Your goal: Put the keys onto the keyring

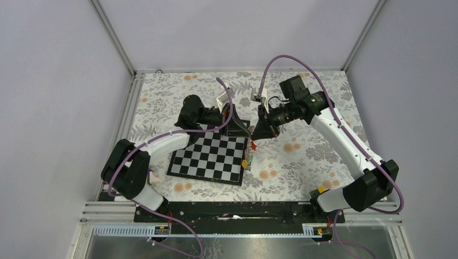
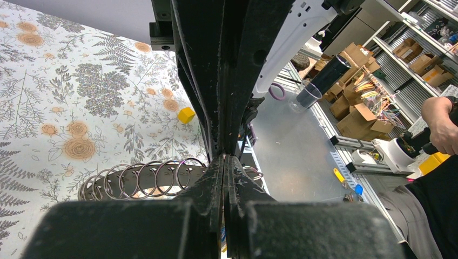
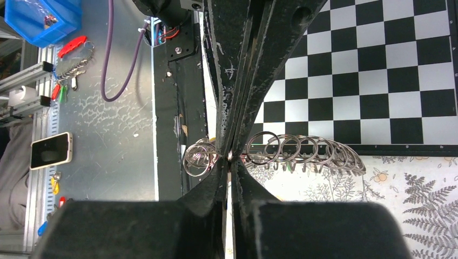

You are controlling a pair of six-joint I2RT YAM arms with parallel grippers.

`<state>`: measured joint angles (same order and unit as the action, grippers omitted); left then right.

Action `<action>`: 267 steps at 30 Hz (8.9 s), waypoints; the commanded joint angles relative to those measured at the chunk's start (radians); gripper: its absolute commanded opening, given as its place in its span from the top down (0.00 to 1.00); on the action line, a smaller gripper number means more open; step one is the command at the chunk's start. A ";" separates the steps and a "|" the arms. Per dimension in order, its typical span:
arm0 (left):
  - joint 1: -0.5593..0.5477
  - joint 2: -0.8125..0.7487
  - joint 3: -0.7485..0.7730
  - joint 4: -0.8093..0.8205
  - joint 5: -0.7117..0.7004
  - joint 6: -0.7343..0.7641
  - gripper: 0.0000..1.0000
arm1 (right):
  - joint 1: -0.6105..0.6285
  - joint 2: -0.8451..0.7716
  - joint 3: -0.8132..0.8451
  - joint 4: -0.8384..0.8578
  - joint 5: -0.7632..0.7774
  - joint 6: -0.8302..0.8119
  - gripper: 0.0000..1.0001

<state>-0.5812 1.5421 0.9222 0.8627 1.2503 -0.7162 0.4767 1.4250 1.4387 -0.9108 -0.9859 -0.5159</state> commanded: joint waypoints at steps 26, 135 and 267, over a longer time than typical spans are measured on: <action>0.004 -0.022 0.009 -0.120 -0.012 0.188 0.66 | 0.138 0.117 0.259 -0.257 0.378 -0.059 1.00; 0.024 0.002 -0.138 0.673 -0.186 -0.342 1.00 | 0.000 -0.101 -0.044 0.129 -0.035 0.064 0.65; 0.001 -0.014 -0.073 0.210 -0.094 -0.029 0.68 | 0.132 0.025 0.156 -0.121 0.298 -0.037 1.00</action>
<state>-0.5766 1.5719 0.8131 1.1114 1.1355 -0.8181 0.5907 1.4319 1.5215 -0.9897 -0.6975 -0.5369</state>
